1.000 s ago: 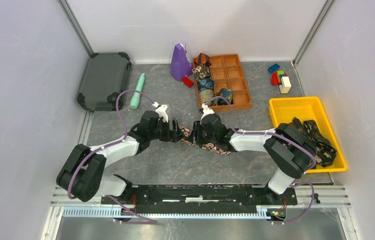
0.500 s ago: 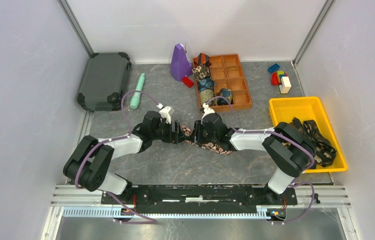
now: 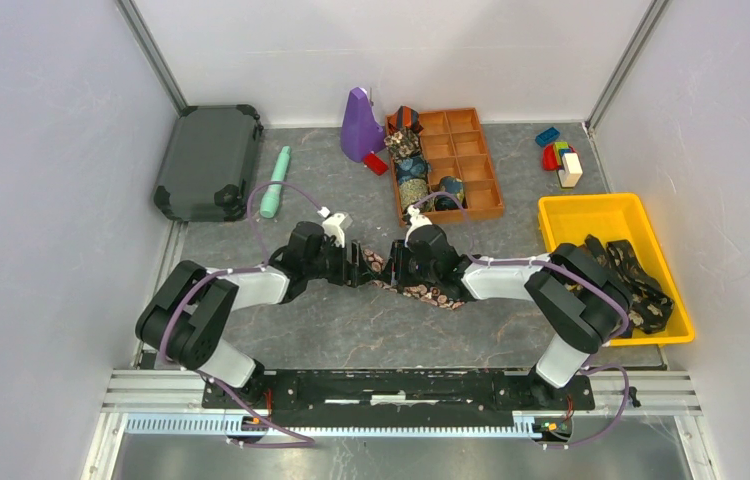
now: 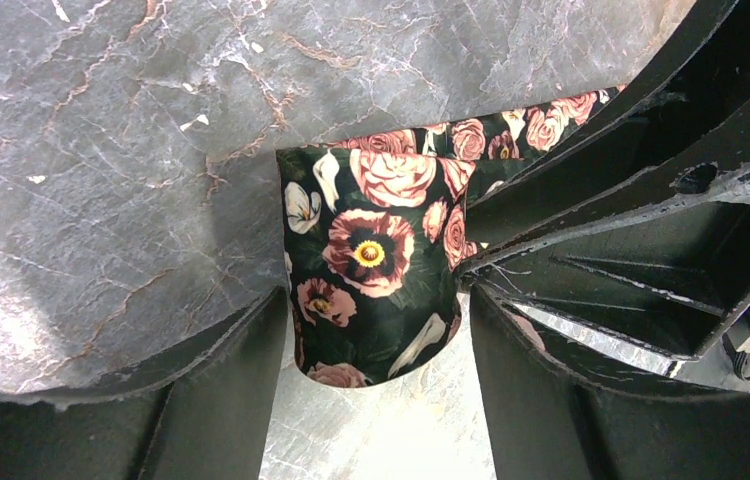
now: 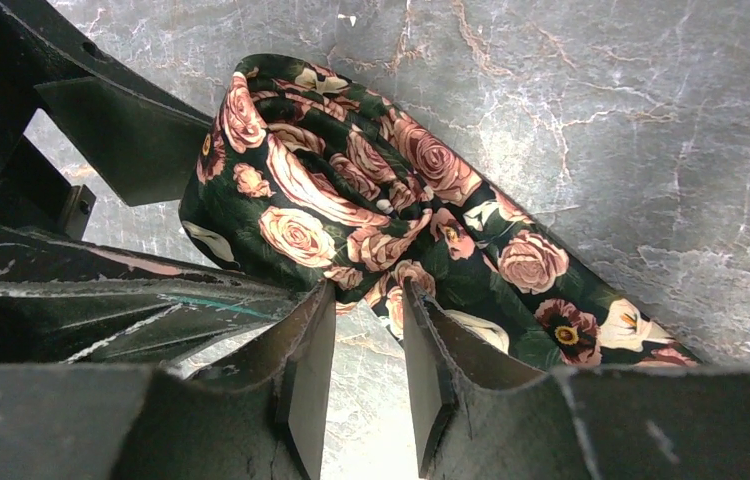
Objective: Roll the ties
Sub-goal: Roll the tie at the center of the board.
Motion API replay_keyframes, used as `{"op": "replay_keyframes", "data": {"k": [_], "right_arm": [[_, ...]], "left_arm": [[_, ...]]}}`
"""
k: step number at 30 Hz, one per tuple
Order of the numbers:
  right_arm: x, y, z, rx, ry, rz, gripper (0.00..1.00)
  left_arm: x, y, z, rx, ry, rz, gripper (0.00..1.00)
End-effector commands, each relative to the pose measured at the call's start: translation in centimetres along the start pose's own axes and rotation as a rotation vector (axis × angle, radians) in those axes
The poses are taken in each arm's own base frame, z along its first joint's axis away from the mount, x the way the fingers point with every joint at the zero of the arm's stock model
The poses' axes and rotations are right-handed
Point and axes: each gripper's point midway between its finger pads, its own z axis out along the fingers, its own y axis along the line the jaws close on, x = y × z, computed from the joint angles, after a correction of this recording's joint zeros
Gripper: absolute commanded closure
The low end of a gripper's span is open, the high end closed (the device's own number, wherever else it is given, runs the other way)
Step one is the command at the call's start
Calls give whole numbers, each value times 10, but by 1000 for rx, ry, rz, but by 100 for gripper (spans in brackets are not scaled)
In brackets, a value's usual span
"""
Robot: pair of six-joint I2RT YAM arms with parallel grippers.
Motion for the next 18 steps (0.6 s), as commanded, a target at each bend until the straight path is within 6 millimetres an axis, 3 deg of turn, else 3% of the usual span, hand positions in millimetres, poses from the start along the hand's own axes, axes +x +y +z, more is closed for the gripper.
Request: {"op": "replay_keyframes", "data": {"k": [1,9,18], "right_arm": [[-2,-1,3,-11,-8,-12,63],[-4,1,1,-26,-7,-13,64],[-20,20,-17,-85,-35,-56,65]], "left_arm": [[-20,-4,6,25,-50,49,28],[-19,0,8,2,-51,33,49],[-13,-1,9,-37,-23,3,55]]}}
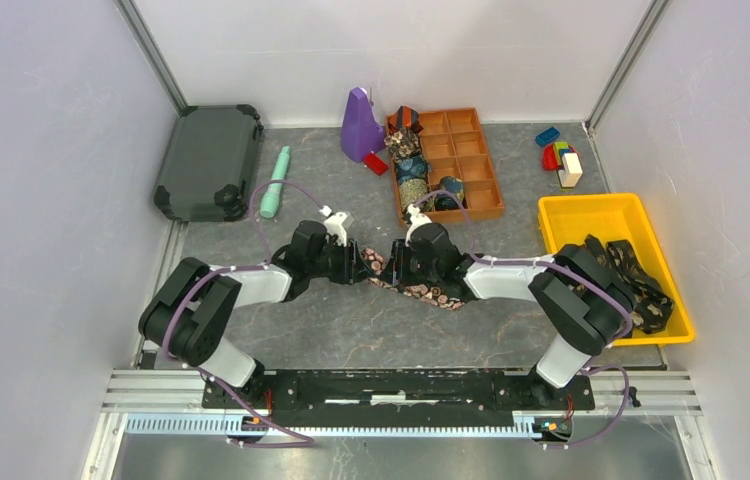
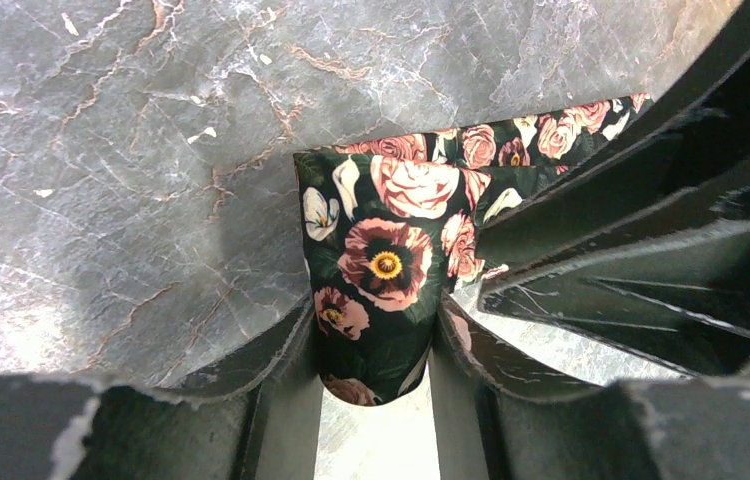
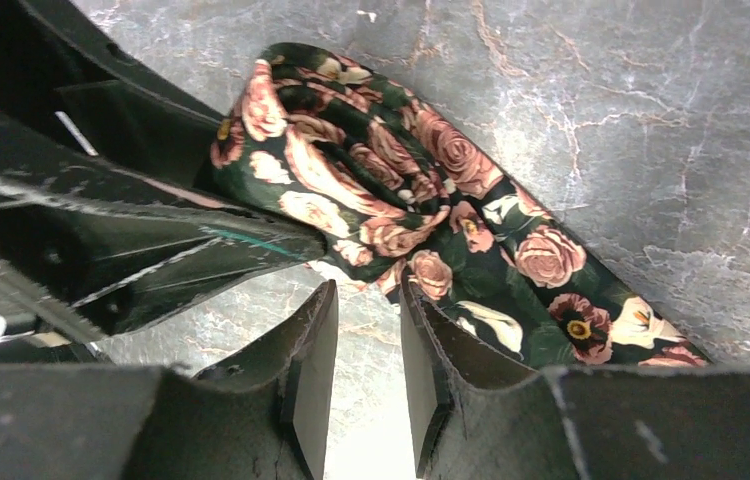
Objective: Roll the ties
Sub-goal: Roll the tie at the center of the board.
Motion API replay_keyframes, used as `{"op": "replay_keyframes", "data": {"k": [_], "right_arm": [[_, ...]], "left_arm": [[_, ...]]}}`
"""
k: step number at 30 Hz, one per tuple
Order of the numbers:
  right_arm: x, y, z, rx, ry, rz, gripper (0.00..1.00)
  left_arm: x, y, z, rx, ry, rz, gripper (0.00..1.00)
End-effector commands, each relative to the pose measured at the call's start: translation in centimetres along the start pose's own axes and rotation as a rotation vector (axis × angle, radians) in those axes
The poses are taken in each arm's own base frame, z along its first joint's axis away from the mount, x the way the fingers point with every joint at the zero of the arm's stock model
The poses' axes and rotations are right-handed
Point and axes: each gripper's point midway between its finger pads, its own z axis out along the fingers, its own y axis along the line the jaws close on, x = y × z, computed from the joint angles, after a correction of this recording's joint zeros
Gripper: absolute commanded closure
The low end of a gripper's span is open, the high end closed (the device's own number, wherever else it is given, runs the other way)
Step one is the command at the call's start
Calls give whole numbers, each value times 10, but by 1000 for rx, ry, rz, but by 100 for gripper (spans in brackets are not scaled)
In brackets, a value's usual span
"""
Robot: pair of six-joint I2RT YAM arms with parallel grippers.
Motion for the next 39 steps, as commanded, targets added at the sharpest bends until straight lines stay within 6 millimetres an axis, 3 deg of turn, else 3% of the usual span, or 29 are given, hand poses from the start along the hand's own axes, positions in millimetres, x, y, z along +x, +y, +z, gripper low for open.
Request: {"op": "replay_keyframes", "data": {"k": [1,8,19,27,39], "right_arm": [[-24,17,-17,-51,-62,-55,65],[-26,-9,-25,39,-85,-82,67],[9,-47,-20,134,4,-99,71],[28,-46,-22,131,47,-103,74],[53,-20,-23,79,91,-114,75]], "left_arm": [[-13,-4,3,-31,-21,2,55],[-6,-6,2,-74,13,9,59],[5,-13,-6,-153,50,-26,63],[13,-20,-19,-211,67,-50,64],[19,-13,-45,-286,40,-105,64]]}}
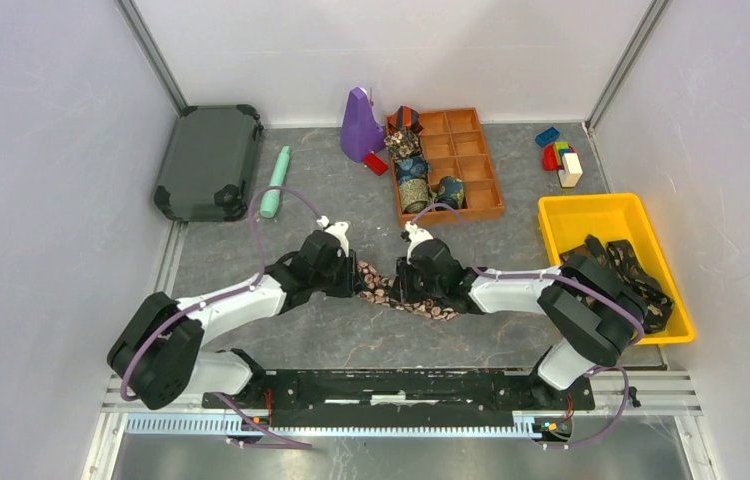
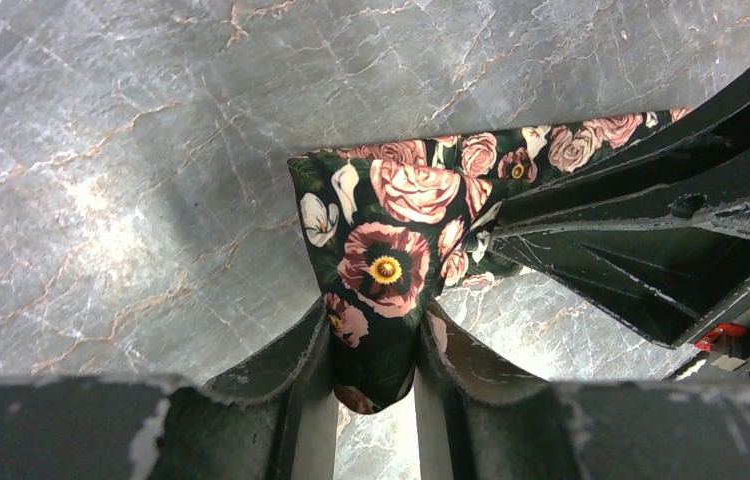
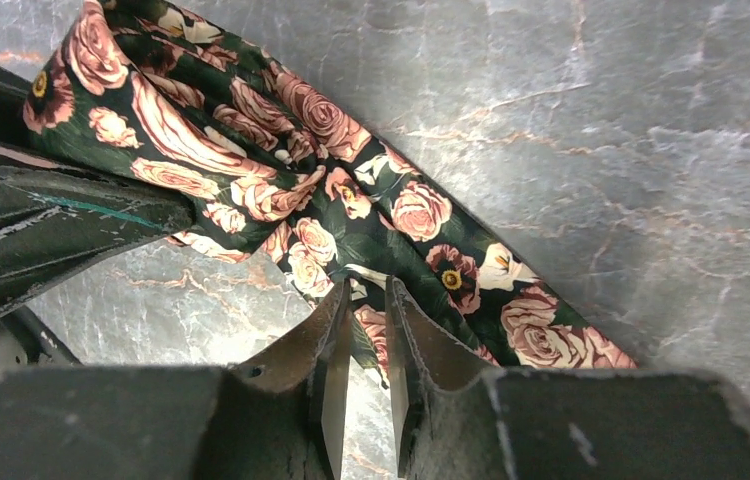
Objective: Roll the ties
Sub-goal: Roll the tie at the center of the board.
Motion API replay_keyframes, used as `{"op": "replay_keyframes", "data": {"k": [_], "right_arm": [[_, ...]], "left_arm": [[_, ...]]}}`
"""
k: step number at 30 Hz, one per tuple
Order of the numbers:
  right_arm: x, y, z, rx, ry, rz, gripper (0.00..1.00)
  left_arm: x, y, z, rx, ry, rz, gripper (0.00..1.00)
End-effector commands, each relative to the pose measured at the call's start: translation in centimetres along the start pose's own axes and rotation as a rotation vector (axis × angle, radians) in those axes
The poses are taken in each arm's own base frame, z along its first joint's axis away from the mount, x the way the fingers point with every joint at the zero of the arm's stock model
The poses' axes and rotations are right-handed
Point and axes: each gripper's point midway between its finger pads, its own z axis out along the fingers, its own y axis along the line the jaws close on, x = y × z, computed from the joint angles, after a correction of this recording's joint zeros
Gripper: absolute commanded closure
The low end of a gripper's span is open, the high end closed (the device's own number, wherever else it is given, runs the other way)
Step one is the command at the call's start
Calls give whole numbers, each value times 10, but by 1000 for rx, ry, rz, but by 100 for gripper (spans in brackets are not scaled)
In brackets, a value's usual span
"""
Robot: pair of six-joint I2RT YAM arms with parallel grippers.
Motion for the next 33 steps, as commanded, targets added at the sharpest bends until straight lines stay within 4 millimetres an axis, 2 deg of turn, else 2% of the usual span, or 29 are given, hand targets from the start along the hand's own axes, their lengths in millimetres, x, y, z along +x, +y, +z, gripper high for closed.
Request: {"op": "replay_keyframes", "data": {"k": [1,8,15,23,29,33], "right_arm": [[19,-6,-4,29,48,7,75],[9,2,-4,16,36,-8,76],[-19,27,-10,-58,-7,-64,72],[-45,59,-9,-169,-54,-103,69],[-51,71,2,-224,-59,-110,70],[-48,71,10,-231,-49,-102,71]], "left_arm": [[1,6,-10,-44,-21,-49,64],[5,17,-13,-101,-21,-20,65],[-1,21,-14,-167,-43,-1,65],[-4,14,-13,-242,-51,48,65],[-5,9,-11,-278,-52,66,65],[-5,7,-11,-294,-55,67,66]]}}
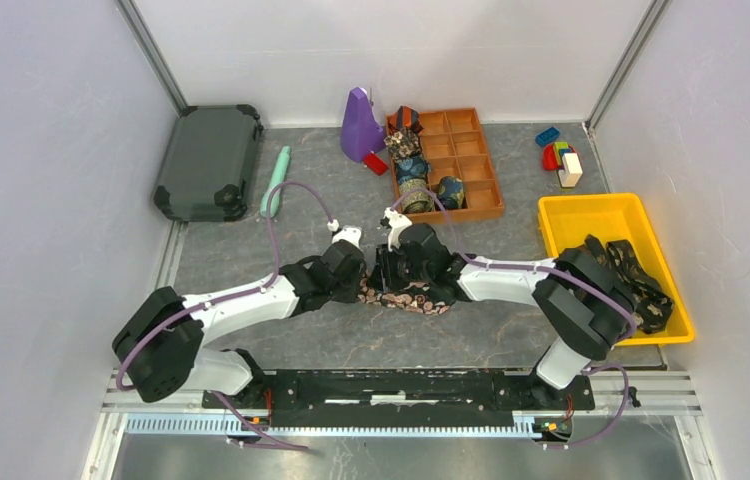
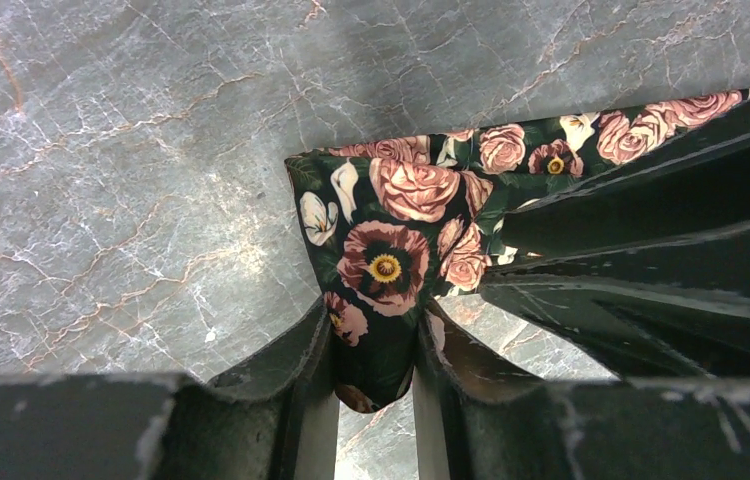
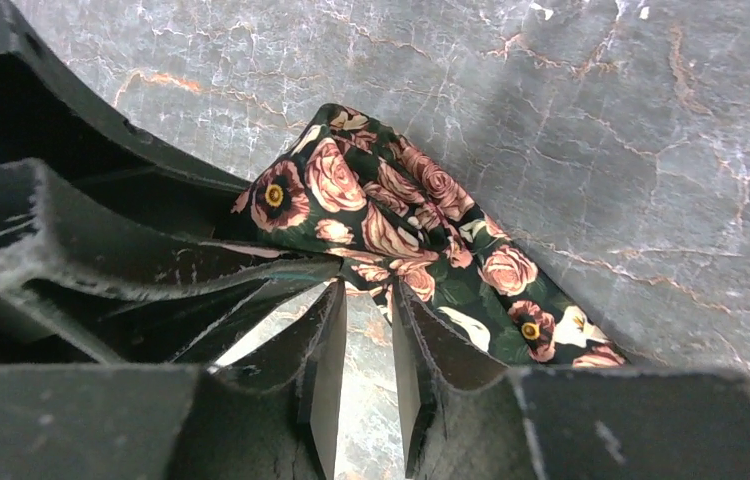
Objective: Roll the ties
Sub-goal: Roll the tie at the center of the board.
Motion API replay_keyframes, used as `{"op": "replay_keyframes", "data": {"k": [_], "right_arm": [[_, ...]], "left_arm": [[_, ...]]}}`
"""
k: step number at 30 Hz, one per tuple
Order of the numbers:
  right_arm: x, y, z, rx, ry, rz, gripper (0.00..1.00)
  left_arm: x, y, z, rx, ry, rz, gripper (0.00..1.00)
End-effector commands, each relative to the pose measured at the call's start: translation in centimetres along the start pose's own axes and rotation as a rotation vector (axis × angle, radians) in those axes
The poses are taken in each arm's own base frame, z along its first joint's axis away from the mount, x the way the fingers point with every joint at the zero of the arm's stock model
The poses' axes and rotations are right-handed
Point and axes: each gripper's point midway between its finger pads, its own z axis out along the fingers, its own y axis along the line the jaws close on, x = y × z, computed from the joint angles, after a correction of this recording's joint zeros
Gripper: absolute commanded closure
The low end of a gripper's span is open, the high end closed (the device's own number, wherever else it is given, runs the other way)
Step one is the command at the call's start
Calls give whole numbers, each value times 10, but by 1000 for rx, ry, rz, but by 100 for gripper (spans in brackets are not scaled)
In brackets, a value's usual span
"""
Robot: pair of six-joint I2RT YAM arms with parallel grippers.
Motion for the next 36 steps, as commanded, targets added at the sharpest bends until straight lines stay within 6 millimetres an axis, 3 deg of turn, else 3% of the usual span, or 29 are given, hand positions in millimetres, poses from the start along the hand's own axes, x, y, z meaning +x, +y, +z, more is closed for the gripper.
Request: {"op": "replay_keyframes", "data": {"k": [1,21,36], "right_arm": [[-13,13,10,-58,-31,-20,71],[-1,3,34,-65,-17,5,75],[-6,-18,-1,45,-58,-61,75]], "left_arm": [[-15,-1,-2,-54,-42,-54,66],[-18,-12,-6,-95,-51,-36,66],[-19,-1,-4,-200,-44,14,68]]}}
